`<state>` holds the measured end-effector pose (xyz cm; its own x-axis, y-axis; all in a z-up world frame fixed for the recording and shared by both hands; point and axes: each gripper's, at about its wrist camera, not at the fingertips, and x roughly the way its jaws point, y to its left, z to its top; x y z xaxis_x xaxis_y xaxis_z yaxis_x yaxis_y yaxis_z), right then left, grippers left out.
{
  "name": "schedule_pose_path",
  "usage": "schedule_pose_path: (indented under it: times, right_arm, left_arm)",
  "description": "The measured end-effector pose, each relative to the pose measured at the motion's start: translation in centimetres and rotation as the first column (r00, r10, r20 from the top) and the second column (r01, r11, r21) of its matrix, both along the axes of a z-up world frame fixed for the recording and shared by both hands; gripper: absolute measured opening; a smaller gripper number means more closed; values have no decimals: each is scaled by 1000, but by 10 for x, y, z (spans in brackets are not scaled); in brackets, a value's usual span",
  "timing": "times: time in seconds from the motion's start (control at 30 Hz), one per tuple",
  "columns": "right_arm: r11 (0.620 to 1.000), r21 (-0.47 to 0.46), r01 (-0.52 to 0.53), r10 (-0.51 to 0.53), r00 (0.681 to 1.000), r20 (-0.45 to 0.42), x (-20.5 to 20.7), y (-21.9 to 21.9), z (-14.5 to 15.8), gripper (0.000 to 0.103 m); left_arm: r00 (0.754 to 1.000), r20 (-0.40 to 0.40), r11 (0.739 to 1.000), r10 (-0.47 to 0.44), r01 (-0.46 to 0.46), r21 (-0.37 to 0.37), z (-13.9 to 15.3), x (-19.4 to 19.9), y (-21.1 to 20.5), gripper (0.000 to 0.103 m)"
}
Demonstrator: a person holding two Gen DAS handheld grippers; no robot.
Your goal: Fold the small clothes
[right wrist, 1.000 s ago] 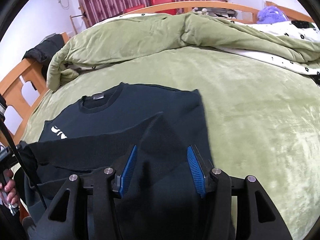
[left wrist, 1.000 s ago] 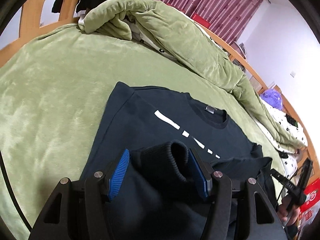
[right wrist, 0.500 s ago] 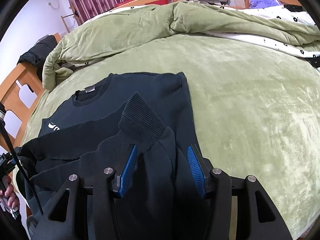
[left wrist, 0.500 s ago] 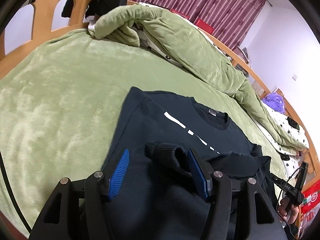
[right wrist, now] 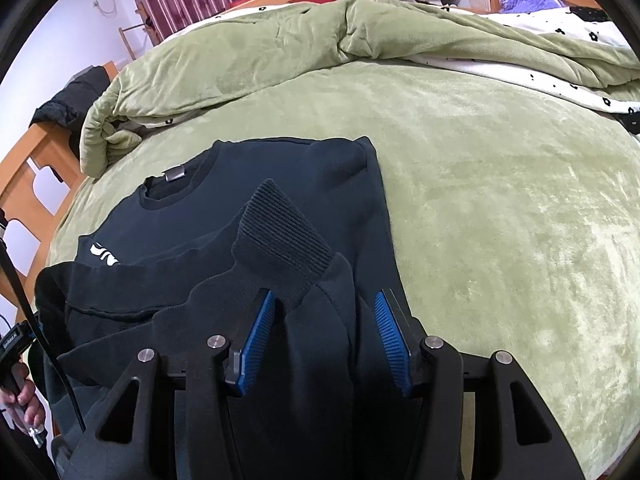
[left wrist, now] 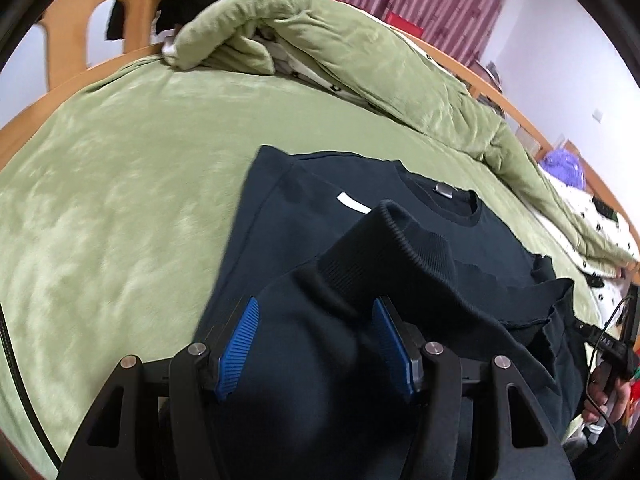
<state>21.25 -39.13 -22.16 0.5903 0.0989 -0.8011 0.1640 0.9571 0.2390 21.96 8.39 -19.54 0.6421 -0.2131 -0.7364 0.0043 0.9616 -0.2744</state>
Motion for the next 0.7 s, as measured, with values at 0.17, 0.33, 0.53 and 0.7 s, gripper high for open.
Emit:
schedule_pose_path:
  times: [0.17,0.33,0.53,0.7]
  right_arm:
    - [1000,-4,-8,8,1000,-10,14,1,-6,57]
    - [1000,11,-21,21,1000,-8,29,2,-10,57]
    - [999,2,-53,53,999,1,35,9,-12,45]
    - [997,-39,-70,71,997,32,28,12,-3,34]
  left_arm:
    - [999,-20,997,-50,51,59,-8,27,-21,56]
    - [995,-46,993,-84,88,84,-13,47,-31,58]
    - [990,-96,988,-102,112,104,-27,63,-39,60]
    - [994,-60,981,-88,97,169,-22,55,-44,33]
